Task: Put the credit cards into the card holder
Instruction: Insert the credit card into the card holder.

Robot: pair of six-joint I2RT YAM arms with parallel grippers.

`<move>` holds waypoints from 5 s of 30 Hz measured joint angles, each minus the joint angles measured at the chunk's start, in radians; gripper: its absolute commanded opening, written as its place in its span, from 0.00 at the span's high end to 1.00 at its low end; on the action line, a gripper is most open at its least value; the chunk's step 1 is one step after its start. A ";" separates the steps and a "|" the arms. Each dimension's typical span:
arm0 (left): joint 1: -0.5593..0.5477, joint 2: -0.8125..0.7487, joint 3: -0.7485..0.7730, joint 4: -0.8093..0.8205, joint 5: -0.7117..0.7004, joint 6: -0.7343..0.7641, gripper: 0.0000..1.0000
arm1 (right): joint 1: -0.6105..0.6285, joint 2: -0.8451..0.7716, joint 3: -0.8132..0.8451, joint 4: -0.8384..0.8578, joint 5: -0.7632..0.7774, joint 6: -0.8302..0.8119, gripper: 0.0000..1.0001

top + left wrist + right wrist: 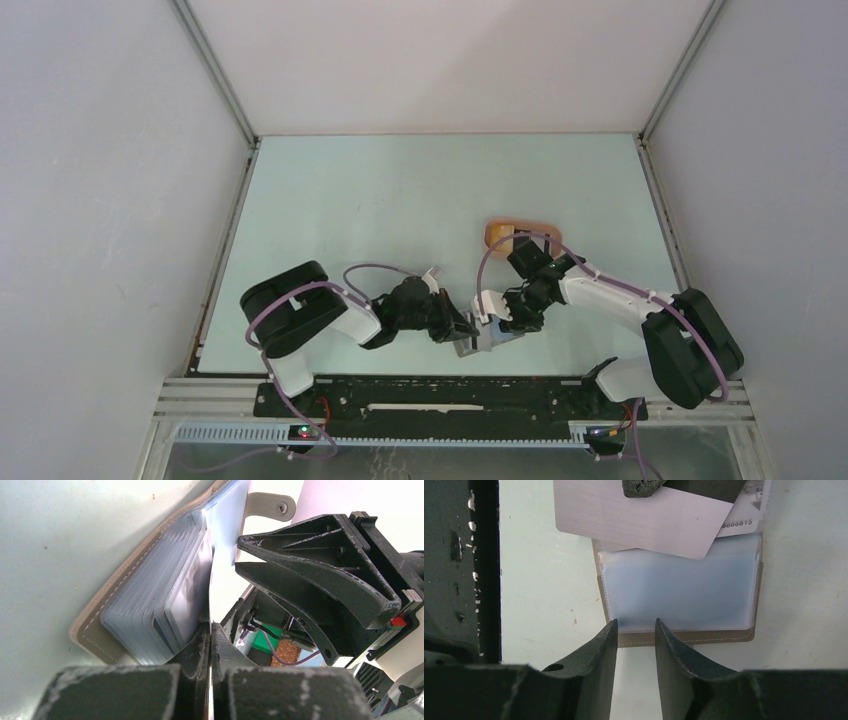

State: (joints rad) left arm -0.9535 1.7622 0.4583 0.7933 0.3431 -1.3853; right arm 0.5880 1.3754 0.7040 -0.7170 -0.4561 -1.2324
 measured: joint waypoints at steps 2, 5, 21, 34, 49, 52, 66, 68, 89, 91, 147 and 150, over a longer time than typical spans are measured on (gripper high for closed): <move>0.000 -0.011 0.002 -0.023 -0.001 0.006 1.00 | 0.003 0.000 0.000 0.000 0.001 0.001 0.59; 0.000 -0.022 0.007 -0.050 -0.006 0.008 1.00 | 0.008 0.000 0.000 -0.001 0.003 0.003 0.59; -0.006 -0.045 0.054 -0.164 -0.026 0.032 1.00 | 0.029 0.000 0.002 -0.008 0.006 0.008 0.60; -0.012 -0.021 0.075 -0.156 -0.041 0.040 1.00 | 0.030 0.001 0.002 -0.008 0.006 0.020 0.60; -0.056 -0.020 0.075 -0.126 -0.183 0.060 1.00 | 0.030 0.008 0.006 -0.010 0.006 0.027 0.60; -0.066 -0.020 0.075 -0.122 -0.204 0.061 1.00 | 0.030 0.008 0.006 -0.012 0.006 0.027 0.60; -0.107 -0.013 0.050 -0.060 -0.290 0.050 1.00 | 0.030 0.016 0.009 -0.016 0.003 0.031 0.62; -0.109 -0.013 0.042 -0.044 -0.296 0.048 1.00 | 0.030 0.021 0.012 -0.016 0.003 0.032 0.62; -0.111 0.011 0.005 0.054 -0.311 0.030 1.00 | 0.038 0.039 0.025 -0.023 0.006 0.035 0.63; -0.111 0.012 0.005 0.057 -0.311 0.030 1.00 | 0.038 0.039 0.026 -0.023 0.006 0.035 0.63; -0.158 -0.035 0.081 -0.138 -0.419 0.099 1.00 | 0.042 0.046 0.032 -0.027 0.005 0.046 0.64; -0.161 -0.044 0.081 -0.152 -0.428 0.100 1.00 | 0.042 0.046 0.032 -0.027 0.005 0.048 0.64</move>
State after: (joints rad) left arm -1.1141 1.7184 0.5392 0.6411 -0.0845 -1.2850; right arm 0.6304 1.4216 0.7361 -0.7437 -0.4507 -1.1843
